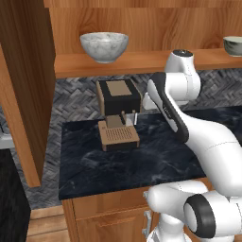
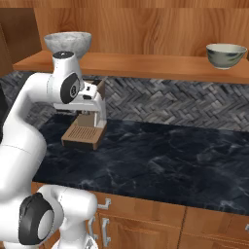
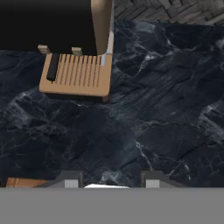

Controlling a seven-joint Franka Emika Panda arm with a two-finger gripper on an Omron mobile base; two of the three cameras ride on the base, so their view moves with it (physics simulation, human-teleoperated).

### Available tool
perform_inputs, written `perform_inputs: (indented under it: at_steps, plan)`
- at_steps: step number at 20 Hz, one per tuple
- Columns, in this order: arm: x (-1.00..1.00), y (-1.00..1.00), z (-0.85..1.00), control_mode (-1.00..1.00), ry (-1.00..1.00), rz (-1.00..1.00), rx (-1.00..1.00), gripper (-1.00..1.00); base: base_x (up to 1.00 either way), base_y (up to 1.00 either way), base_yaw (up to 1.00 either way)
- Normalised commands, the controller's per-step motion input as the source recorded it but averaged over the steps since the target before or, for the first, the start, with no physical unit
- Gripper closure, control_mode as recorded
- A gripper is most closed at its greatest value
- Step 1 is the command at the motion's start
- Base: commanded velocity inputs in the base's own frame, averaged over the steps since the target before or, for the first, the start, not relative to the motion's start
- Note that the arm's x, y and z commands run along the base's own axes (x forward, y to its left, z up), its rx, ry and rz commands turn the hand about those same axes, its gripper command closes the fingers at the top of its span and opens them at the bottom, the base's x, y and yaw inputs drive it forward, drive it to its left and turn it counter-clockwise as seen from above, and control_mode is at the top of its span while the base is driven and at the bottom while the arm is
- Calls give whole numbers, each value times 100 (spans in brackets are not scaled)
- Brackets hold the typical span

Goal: Take the smaller bowl and place it next to the appetizer plate on the dining counter , and place the larger bowl next to the plate with cooked food.

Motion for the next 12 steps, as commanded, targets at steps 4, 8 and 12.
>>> perform_inputs:
  at_steps: [4, 8, 12]
  plan:
    - [0, 0, -6, -100, -1, 0, -1, -100, 0, 0, 0]
    - [0, 0, 0, -100, 0, 0, 0, -100, 0, 0, 0]
    - [-6, 0, 0, -100, -2, 0, 0, -100, 0, 0, 0]
